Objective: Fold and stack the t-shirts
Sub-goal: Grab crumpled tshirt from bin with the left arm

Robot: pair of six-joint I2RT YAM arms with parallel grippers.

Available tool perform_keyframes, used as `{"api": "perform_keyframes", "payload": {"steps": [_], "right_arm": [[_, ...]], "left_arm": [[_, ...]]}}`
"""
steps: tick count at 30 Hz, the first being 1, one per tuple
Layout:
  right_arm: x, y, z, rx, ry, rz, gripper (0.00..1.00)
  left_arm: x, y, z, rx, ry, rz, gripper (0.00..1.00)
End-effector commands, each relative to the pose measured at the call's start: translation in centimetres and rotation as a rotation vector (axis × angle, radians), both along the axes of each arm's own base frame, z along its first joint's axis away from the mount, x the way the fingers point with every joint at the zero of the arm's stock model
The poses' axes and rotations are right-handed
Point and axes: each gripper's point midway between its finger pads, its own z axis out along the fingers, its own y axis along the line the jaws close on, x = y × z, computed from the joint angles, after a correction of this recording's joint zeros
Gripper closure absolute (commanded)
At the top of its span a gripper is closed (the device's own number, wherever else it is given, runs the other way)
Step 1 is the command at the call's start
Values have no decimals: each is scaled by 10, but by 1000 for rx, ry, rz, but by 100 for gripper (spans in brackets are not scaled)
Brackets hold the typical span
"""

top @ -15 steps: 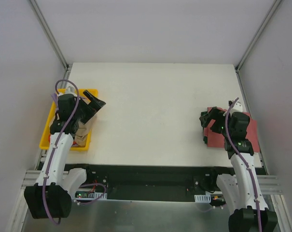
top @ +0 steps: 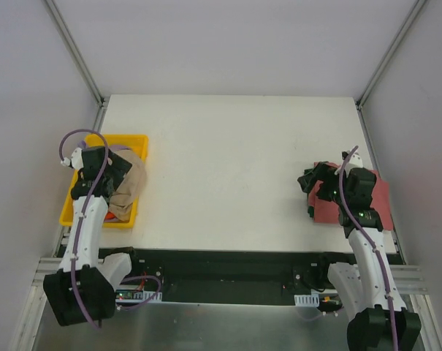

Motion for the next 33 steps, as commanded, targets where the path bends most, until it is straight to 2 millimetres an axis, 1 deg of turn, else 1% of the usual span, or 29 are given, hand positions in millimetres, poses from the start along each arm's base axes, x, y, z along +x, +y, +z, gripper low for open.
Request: {"api": "perform_keyframes", "payload": {"steps": [1,4,6,8,9,11,12,13,15,17,18,19,21,25,27,29,33], "right_arm": [[4,6,0,26,-10,29,4],[4,7,-2,28,-3,29,4],[3,6,-4,26,1,27,4],[3,5,-6,21,2,21,4],[3,4,-5,18,0,19,4],[2,3,-5,6,-5,19,4],[2,2,-4,1,-7,14,4],[2,1,-4,-2,-7,11,4],[2,0,-5,-8,-9,10,4],[2,0,-5,-10,-7,10,4],[3,0,-4,-10,-7,10,4],[4,0,-4,-10,-6,10,4],[5,0,-3,-13,-7,10,4],[5,1,-3,-12,-4,16,4],[4,0,-2,-15,-9,12,4],[4,0,0,-18,-16,16,4],[4,0,6,-21,-37,16,4]], "left_arm": [[-1,12,-31,-62,141,66,1],[15,7,-41,-96,198,5,16],[21,10,-53,-106,245,10,22],[25,7,-64,-135,284,7,36],[27,6,-67,-145,289,3,45],[28,5,-68,-155,291,5,64],[29,5,-66,-154,285,12,70],[28,7,-63,-148,275,19,74],[27,10,-54,-126,244,32,76],[26,13,-39,-102,197,44,76],[26,15,-31,-87,171,47,78],[25,18,-24,-71,149,59,88],[25,20,-5,-50,89,67,100],[26,20,38,-20,-39,59,100],[26,22,63,4,-108,58,100],[25,27,96,46,-189,72,100],[15,36,172,130,-366,115,100]]}}
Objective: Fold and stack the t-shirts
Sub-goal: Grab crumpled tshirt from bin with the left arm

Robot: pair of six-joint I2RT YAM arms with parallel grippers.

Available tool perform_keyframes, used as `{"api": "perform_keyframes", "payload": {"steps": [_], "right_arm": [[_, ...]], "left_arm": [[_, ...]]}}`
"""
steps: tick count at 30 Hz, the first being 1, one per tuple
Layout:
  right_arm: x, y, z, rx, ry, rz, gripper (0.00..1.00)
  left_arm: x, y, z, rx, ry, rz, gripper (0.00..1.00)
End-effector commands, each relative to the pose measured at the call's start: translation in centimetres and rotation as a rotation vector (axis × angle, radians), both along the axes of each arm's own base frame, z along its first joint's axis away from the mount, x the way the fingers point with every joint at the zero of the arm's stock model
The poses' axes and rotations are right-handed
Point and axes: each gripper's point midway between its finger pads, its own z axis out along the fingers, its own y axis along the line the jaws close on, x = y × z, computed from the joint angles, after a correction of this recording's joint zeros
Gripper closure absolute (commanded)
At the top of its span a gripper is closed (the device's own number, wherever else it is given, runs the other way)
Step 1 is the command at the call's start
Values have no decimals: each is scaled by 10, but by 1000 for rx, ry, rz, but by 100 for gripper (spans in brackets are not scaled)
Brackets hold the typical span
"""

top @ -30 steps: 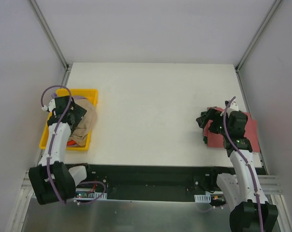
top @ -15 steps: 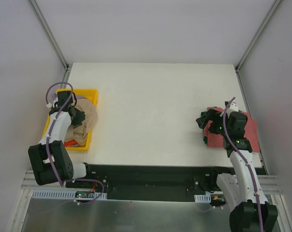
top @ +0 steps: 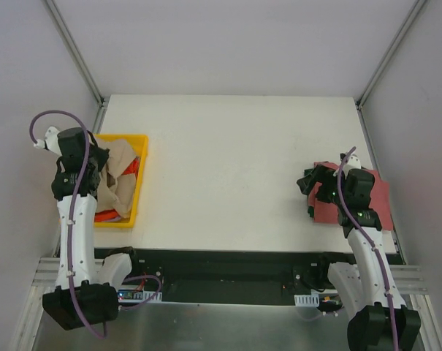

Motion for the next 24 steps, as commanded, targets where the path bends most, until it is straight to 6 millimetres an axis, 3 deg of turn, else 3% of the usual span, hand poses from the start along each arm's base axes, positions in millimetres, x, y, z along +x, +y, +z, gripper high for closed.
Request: {"api": "perform_keyframes", "payload": {"steps": [1,6,10,13,15,17,21,22,24], "right_arm": [[6,-1,23,-20,-88,11,4],[5,-2,27,-28,-103,5,4],[5,-3,33,-33,-123,0,4],[6,-4,39,-31,-135,-7,4],[6,-4,45,-29,-149,-14,4],[7,-7,49,-34,-161,-29,4],[7,-6,60,-31,-192,-30,4],[7,-5,63,-26,-200,-24,4],[6,-4,71,-21,-214,-22,4]], "left_arm": [[-5,17,113,142,-278,64,100],[-10,14,189,233,-427,23,100],[-5,-3,242,281,-527,-97,100],[3,-26,281,300,-603,-248,100],[13,-50,298,282,-648,-392,100],[25,-90,304,212,-687,-628,100],[43,-173,298,196,-702,-994,100],[40,-203,297,197,-714,-1092,100],[40,-237,296,176,-730,-1223,100]]}}
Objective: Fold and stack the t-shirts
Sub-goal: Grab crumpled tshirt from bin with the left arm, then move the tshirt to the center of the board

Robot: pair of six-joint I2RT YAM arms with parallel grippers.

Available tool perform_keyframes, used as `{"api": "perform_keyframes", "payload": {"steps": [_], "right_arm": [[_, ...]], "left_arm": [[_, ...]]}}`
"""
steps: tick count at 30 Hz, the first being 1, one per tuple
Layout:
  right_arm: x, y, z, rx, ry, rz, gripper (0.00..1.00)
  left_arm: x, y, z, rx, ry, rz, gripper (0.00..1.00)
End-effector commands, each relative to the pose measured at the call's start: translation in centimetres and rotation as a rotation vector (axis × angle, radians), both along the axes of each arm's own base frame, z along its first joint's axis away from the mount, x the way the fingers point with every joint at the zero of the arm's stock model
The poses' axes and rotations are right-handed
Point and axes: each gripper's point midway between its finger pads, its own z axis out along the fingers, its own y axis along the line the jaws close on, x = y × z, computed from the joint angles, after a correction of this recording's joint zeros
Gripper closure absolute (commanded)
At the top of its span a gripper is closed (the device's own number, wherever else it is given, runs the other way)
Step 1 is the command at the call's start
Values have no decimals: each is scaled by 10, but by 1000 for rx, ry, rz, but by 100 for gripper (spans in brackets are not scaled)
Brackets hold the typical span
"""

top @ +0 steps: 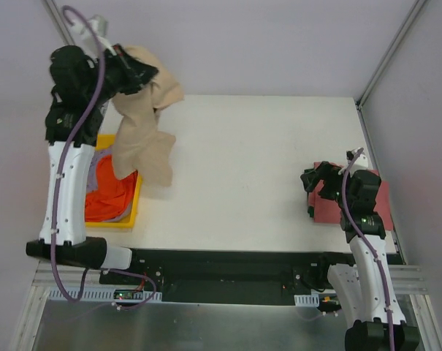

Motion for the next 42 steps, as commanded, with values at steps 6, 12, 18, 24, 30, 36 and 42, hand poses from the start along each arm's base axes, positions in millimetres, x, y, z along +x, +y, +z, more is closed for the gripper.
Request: {"api": "perform_keyframes", "payload": {"steps": [6,12,18,24,30,36,42], "right_arm": [[-2,1,48,-8,-104,5,4],[-9,-2,46,-35,-89,5,4],[-13,0,40,-35,-78,14,4],[-13,2,38,-29,-71,30,4],[-13,3,36,-25,-66,31,4],[-14,1,33,-32,-59,22,4],[-16,-5,31,-41,-41,-13,4]], "left_arm": [[-14,-147,-5,113,-103,-643,100],[1,-159,-40,138,-37,-703,100],[6,-154,-56,169,5,-616,100],[-7,-160,-56,224,-23,-599,100],[-17,-201,-101,220,71,-811,100],[-30,-278,-182,251,224,-1052,96],[-24,-355,-255,174,454,-1203,66]]}}
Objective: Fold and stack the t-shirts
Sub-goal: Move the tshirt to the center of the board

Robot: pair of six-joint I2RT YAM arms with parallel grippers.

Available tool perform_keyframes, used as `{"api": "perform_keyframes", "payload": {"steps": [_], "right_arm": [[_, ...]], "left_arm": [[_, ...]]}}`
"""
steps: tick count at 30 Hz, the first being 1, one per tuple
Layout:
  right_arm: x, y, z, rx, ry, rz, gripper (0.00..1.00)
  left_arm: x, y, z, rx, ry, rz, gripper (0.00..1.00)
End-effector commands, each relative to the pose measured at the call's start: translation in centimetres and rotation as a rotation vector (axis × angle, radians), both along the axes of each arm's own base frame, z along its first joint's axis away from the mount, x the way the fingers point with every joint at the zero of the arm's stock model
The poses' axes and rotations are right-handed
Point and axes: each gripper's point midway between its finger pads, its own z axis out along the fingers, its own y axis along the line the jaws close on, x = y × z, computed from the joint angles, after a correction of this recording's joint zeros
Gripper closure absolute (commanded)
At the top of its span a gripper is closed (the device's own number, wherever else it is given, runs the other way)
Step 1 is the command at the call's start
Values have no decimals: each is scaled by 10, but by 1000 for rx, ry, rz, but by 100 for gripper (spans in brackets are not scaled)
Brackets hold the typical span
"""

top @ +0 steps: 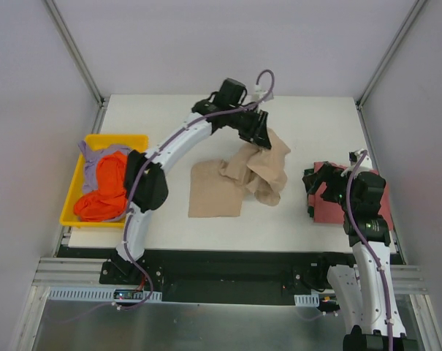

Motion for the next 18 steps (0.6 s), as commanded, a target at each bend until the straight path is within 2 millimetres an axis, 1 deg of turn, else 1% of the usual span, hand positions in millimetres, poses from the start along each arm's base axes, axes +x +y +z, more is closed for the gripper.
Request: {"api": "perform_keyframes", "payload": {"steps": [1,2,3,4,5,6,7,8,10,11,12,13,14,16,17,18], "right_arm": [[-2,-5,9,-19,-21,-25,4],[-3,-6,8,-22,-16,-30,4],[-4,-7,9,-25,-16,-37,4],[-5,-8,7,-29,-10,-43,4],[-6,-10,6,-34,-5,-50,4],[-6,-11,5,-35,0,-56,4],[-6,-11,3,-37,6,-58,4],[-6,-11,2,-35,8,-60,4],[-5,-12,-1,-35,20,-62,4],[-6,-12,-3,-36,31,-63,4],[-6,-12,-5,-34,43,-67,4],[-6,-13,-7,-35,49,-68,4],[-7,-13,-11,-38,62,-68,4],[-7,-13,-13,-39,67,-70,4],[-7,-14,-13,-44,66,-73,4],[-6,-15,-14,-44,68,-78,4]], "left_arm": [[-15,-41,-10,-69,144,-146,59],[-17,-43,-10,-75,164,-159,45],[-17,-40,-11,-61,160,-139,8],[-17,-34,-12,-35,138,-110,1],[-14,-26,-16,5,103,-60,1],[-14,-14,-19,49,77,-3,1],[-11,-1,-22,95,45,59,1],[-13,16,-30,146,38,116,1],[-9,53,-37,241,6,277,1],[-11,74,-45,290,14,361,1],[-11,99,-58,348,26,451,1],[-14,122,-66,382,45,538,1],[-22,147,-73,413,67,624,1],[-41,184,-99,444,180,725,1],[-51,197,-110,455,222,760,1],[-62,207,-125,476,272,786,1]]}}
